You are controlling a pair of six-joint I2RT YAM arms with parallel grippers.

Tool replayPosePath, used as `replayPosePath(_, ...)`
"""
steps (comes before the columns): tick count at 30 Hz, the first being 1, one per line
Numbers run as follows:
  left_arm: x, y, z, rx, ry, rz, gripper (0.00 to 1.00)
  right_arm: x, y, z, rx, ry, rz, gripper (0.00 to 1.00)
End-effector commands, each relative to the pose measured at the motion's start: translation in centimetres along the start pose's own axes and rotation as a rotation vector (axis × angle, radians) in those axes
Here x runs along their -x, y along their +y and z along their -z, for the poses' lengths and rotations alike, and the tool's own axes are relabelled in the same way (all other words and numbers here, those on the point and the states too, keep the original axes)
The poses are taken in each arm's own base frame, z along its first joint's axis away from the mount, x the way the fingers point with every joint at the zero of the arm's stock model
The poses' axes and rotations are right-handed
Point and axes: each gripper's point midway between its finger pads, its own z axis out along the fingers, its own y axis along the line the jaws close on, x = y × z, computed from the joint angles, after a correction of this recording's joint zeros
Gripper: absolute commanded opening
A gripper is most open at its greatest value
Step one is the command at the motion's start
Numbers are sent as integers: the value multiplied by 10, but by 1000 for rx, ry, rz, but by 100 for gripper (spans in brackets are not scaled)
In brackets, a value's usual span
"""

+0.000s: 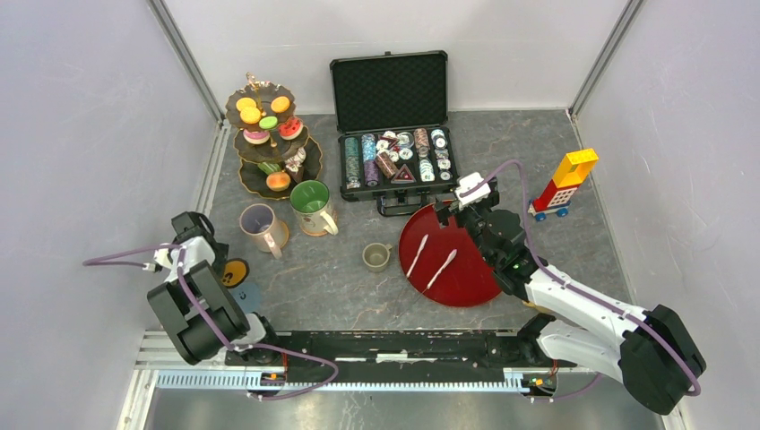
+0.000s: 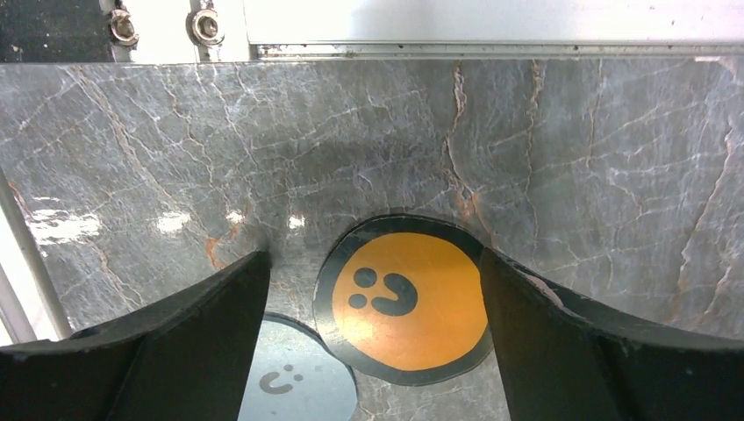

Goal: Serve the afternoon tea
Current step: Move the coaster to the center of the board.

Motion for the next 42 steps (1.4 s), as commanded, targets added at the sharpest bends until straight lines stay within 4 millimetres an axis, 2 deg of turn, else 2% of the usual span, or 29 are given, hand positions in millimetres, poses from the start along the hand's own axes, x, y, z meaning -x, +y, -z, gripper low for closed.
replayPosePath(1,-27,-3,-2,-26,82,-88,93,19,-4,-1,-16,-59,-14,98)
replayPosePath(5,-48,-2,14,-89,125,-108,85,17,-3,-3,-13,-52,-13,98)
replayPosePath(10,-83,13,29,-117,224,-118,84,17,-1,-5,-5,-49,-14,98)
replayPosePath(12,-88,19,35,-115,219,-146,83,17,-1,-5,-4,-47,-14,98)
replayPosePath(14,-80,22,43,-120,181,-161,84,16,0,-5,-2,-46,-14,98)
replayPosePath(15,-66,21,48,-125,121,-155,85,17,0,-5,-1,-46,-14,98)
replayPosePath(17,-44,19,58,-135,28,-127,92,16,0,-6,-1,-45,-14,98)
replayPosePath(19,-30,21,68,-126,-24,-83,99,17,1,-6,1,-47,-13,98)
replayPosePath(20,-28,24,69,-112,-31,-57,100,17,2,-5,3,-49,-13,98)
replayPosePath(28,-35,60,60,90,34,37,100,20,0,-2,-7,-60,-9,98)
replayPosePath(32,-45,70,57,171,86,56,100,20,0,-2,-8,-62,-8,98)
replayPosePath(36,-60,68,43,130,144,132,100,22,1,-1,-4,-70,-7,98)
replayPosePath(38,-74,65,38,84,196,156,100,23,0,-1,-8,-71,-6,98)
replayPosePath(42,-83,53,46,7,257,165,100,23,1,0,-8,-74,-6,98)
